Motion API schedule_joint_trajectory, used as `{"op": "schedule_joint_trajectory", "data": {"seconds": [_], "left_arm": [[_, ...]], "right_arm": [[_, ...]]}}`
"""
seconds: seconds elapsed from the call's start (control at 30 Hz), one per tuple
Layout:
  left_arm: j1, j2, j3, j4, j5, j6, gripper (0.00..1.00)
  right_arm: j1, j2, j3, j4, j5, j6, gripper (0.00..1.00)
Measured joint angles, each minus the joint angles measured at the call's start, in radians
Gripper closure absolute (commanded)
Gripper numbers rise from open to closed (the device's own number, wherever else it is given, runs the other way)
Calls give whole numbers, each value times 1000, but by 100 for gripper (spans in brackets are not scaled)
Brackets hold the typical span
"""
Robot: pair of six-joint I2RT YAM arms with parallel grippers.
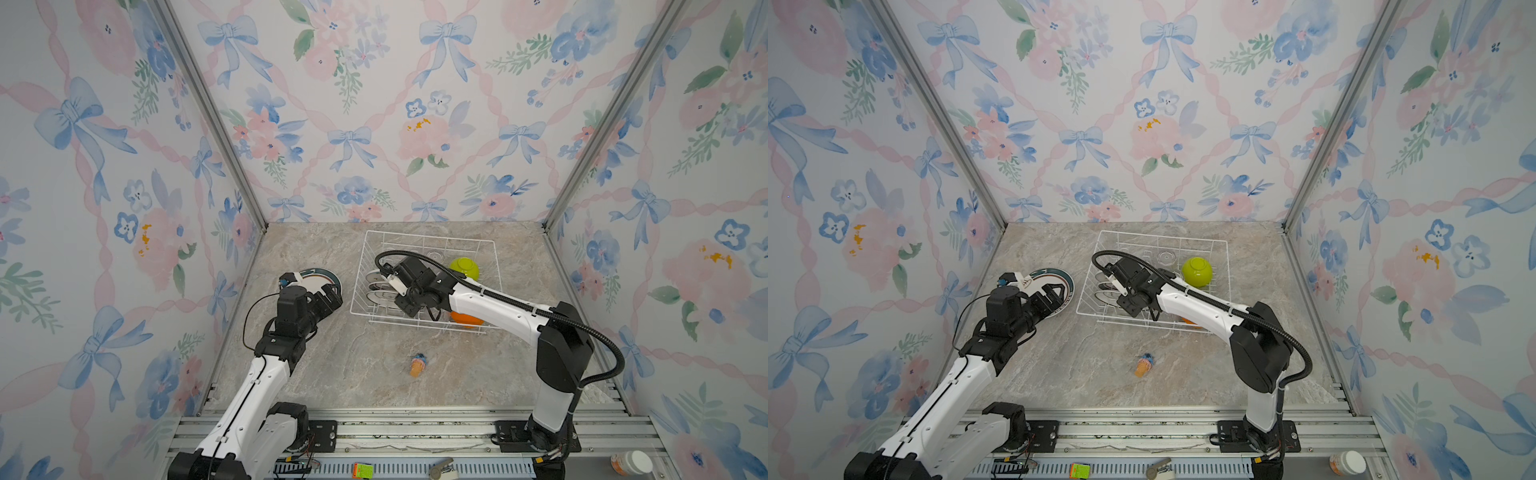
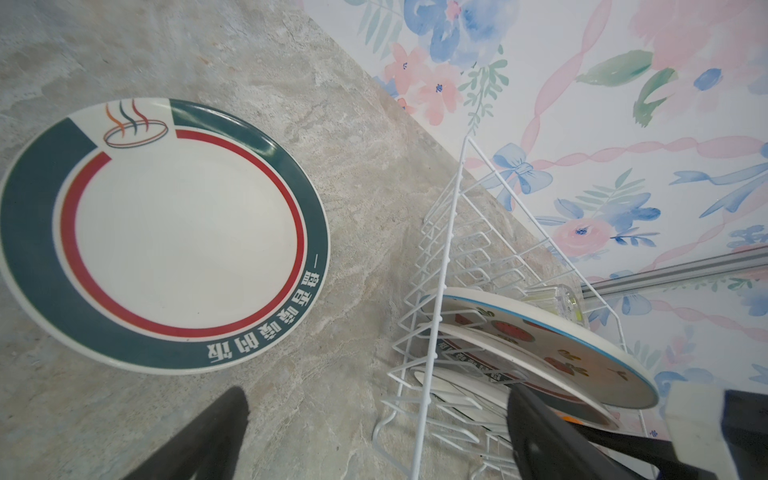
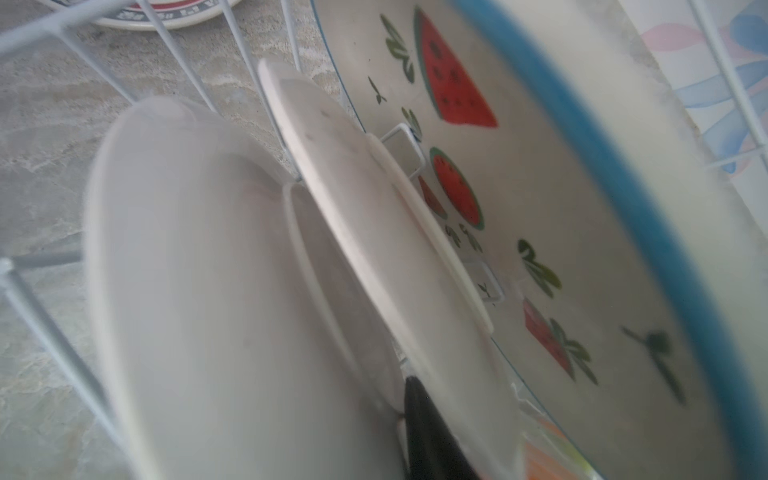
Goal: Unload the mixed dishes from the dish rack
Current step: 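Grasp the next white plate in the rack with the right gripper, then lift the white plate with dark-green text out of the rack with the right gripper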
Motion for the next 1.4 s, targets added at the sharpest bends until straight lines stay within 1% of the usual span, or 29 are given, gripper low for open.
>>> {"op": "schedule_joint_trajectory", "data": {"seconds": [0.13, 0.23, 0.33, 0.4, 0.8, 1.1, 1.4], "left_arm": [[-13, 0, 0, 0, -7, 0, 2], [-19, 0, 0, 0, -14, 0, 2], [-25, 0, 0, 0, -19, 0, 2], [-30, 0, 0, 0, -25, 0, 2], [-58, -4, 0, 0, -37, 0, 2], [-88, -7, 10, 0, -44, 0, 2], [-114, -6, 21, 0, -51, -1, 2]], "right_arm": [[2, 0, -3, 18, 74, -44, 83], [4, -1, -16, 23, 105, -91, 90], [11, -8, -35, 43, 121, -93, 97], [14, -22, -53, 54, 134, -97, 99], [16, -177, -138, 84, 174, -103, 100], [14, -305, -146, 169, 204, -5, 100], [14, -356, -184, 197, 198, 106, 100]]}}
